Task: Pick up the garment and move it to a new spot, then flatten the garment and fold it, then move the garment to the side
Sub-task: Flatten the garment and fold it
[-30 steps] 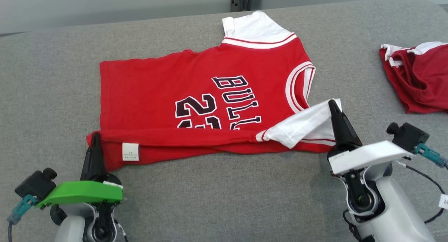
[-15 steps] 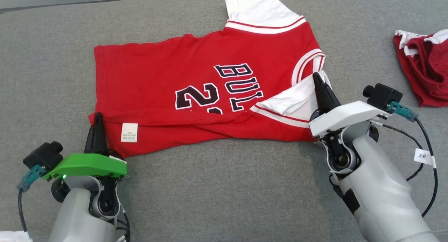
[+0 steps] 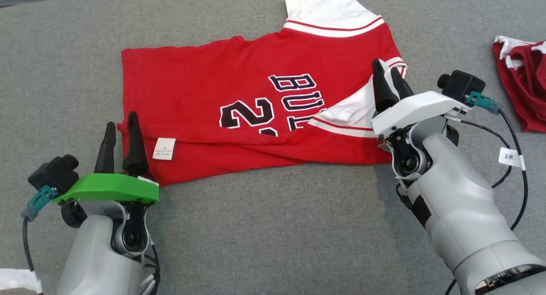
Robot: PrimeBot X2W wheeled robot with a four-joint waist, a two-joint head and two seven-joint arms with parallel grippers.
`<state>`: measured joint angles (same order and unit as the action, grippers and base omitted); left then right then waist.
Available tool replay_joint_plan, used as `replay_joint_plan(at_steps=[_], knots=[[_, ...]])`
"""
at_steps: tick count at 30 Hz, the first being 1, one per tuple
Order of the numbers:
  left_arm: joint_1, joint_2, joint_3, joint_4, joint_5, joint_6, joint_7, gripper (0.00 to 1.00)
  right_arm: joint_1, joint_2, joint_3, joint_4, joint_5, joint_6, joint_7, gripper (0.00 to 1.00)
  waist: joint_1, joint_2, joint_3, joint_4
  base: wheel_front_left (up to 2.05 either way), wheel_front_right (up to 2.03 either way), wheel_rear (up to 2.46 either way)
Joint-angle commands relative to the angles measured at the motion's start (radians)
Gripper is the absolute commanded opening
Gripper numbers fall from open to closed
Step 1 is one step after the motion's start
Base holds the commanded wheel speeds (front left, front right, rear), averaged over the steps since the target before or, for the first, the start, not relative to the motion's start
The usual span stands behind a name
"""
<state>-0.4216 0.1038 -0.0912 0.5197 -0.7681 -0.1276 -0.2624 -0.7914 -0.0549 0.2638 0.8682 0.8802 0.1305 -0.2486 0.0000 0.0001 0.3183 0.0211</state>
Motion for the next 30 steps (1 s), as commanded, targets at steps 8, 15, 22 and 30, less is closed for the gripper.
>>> replay_joint_plan(at_steps=[8,15,22,30], knots=[[0.131,0.003,0.021,-0.135,0.008,-0.004,-0.003,1.0,-0.056,-0.018,0.038,0.015,0.007,0.0,-0.016,1.0,0.0,-0.0001,-0.01,-0.003,0.0,0.0,0.0],[0.287,0.033,0.029,-0.194,-0.005,0.02,0.041,1.0,0.051,-0.058,-0.004,-0.172,-0.153,0.0,-0.016,1.0,0.0,-0.0001,-0.05,-0.025,0.0,0.0,0.0],[0.347,0.035,0.04,-0.203,-0.043,0.08,0.136,1.0,0.25,-0.04,-0.085,-0.397,-0.325,0.0,-0.016,1.0,0.0,-0.0001,-0.074,-0.051,0.0,0.0,0.0],[0.319,0.042,0.059,-0.157,-0.079,0.114,0.185,1.0,0.414,-0.018,-0.132,-0.517,-0.437,0.0,-0.017,1.0,0.0,-0.0001,-0.059,-0.104,0.0,0.0,0.0]])
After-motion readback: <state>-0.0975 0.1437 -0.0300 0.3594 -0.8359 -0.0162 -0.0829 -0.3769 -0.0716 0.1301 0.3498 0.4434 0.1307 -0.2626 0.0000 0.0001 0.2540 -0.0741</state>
